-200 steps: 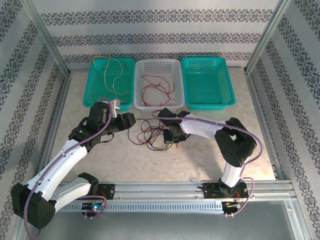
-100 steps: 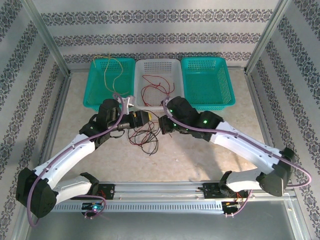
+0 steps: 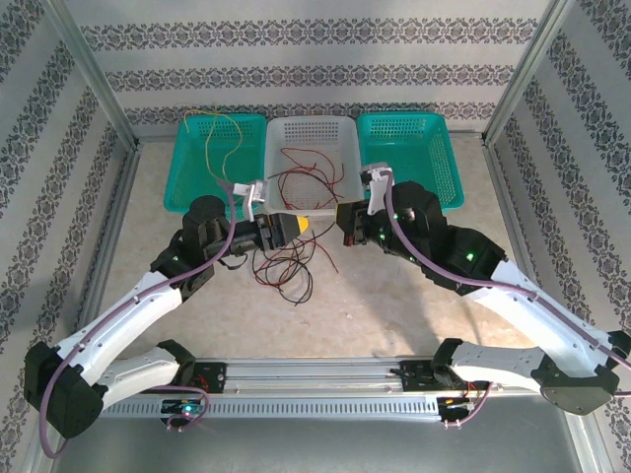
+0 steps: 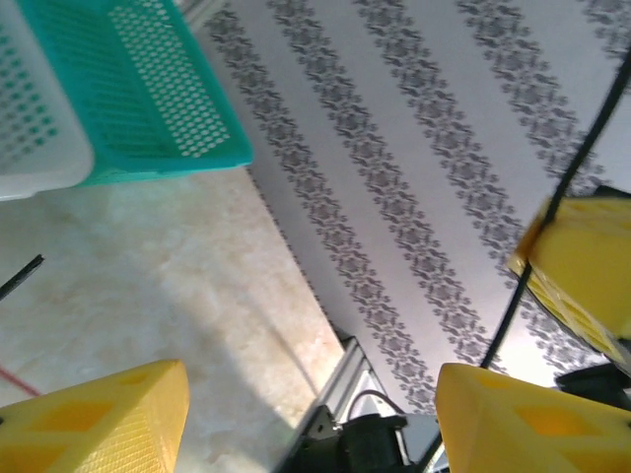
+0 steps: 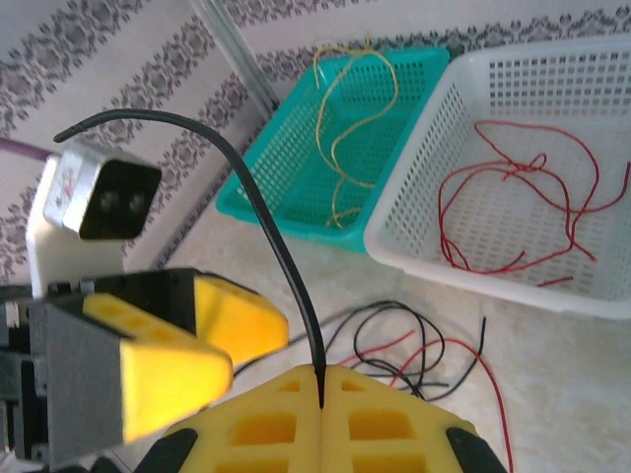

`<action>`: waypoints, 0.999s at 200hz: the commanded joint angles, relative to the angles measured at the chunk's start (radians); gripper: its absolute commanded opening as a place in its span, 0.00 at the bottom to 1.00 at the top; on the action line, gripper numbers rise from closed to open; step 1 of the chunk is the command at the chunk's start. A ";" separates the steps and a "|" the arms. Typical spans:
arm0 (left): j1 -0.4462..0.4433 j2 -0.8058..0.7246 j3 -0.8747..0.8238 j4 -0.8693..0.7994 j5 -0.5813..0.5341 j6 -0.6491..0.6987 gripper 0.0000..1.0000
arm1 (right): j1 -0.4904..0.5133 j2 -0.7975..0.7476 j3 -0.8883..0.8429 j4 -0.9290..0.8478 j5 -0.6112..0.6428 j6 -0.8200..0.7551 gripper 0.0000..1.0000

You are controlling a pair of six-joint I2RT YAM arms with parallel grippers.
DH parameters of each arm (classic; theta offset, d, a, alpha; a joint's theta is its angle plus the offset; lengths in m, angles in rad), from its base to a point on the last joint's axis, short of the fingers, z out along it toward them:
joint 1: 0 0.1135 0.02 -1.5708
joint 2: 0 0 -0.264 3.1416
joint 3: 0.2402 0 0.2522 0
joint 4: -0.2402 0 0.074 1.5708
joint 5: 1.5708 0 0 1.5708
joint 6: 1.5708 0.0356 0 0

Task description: Untangle the cables

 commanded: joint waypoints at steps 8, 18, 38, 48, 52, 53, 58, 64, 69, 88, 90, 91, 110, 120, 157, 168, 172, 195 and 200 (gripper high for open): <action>-0.036 0.016 0.027 0.116 0.079 -0.018 0.69 | -0.022 0.000 0.029 0.030 0.033 0.022 0.00; -0.042 0.021 0.046 0.090 0.083 0.004 0.69 | -0.027 -0.008 0.020 0.046 0.031 0.040 0.00; -0.050 0.024 0.064 0.065 0.087 0.034 0.70 | -0.046 -0.030 -0.004 0.080 0.024 0.074 0.00; -0.054 0.024 0.064 0.074 0.095 0.032 0.71 | -0.064 -0.038 -0.014 0.093 0.007 0.094 0.00; -0.056 0.024 0.066 0.076 0.098 0.033 0.71 | -0.075 -0.040 -0.018 0.100 -0.007 0.103 0.00; -0.056 0.024 0.066 0.076 0.099 0.034 0.71 | -0.077 -0.041 -0.020 0.101 -0.011 0.105 0.00; -0.057 0.024 0.069 0.071 0.098 0.037 0.71 | -0.089 -0.041 -0.025 0.111 -0.030 0.117 0.00; -0.060 0.026 0.075 0.061 0.098 0.041 0.71 | -0.101 -0.039 -0.031 0.124 -0.055 0.132 0.00; -0.062 0.028 0.080 0.050 0.098 0.046 0.71 | -0.106 -0.039 -0.036 0.134 -0.070 0.142 0.00; -0.067 0.050 0.108 0.004 0.110 0.079 0.68 | -0.110 -0.040 -0.048 0.172 -0.094 0.166 0.00; -0.068 0.055 0.111 -0.001 0.111 0.083 0.68 | -0.111 -0.040 -0.049 0.176 -0.095 0.168 0.00; -0.068 0.056 0.113 -0.004 0.112 0.084 0.68 | -0.111 -0.040 -0.050 0.178 -0.095 0.168 0.00; -0.071 0.096 0.147 -0.029 0.129 0.104 0.63 | -0.120 -0.040 -0.057 0.203 -0.100 0.183 0.00; -0.073 0.112 0.156 -0.030 0.133 0.108 0.62 | -0.127 -0.038 -0.059 0.218 -0.112 0.195 0.00; -0.073 0.170 0.178 -0.007 0.137 0.135 0.42 | -0.155 -0.025 -0.048 0.234 -0.147 0.217 0.00; -0.073 0.184 0.184 0.016 0.138 0.126 0.31 | -0.168 -0.016 -0.044 0.229 -0.166 0.221 0.00; -0.073 0.188 0.186 0.027 0.139 0.122 0.28 | -0.170 -0.011 -0.042 0.229 -0.171 0.222 0.00; -0.073 0.197 0.175 0.074 0.120 0.100 0.05 | -0.189 0.004 -0.046 0.231 -0.183 0.230 0.00; -0.073 0.196 0.170 0.085 0.119 0.096 0.01 | -0.192 0.005 -0.049 0.232 -0.183 0.232 0.00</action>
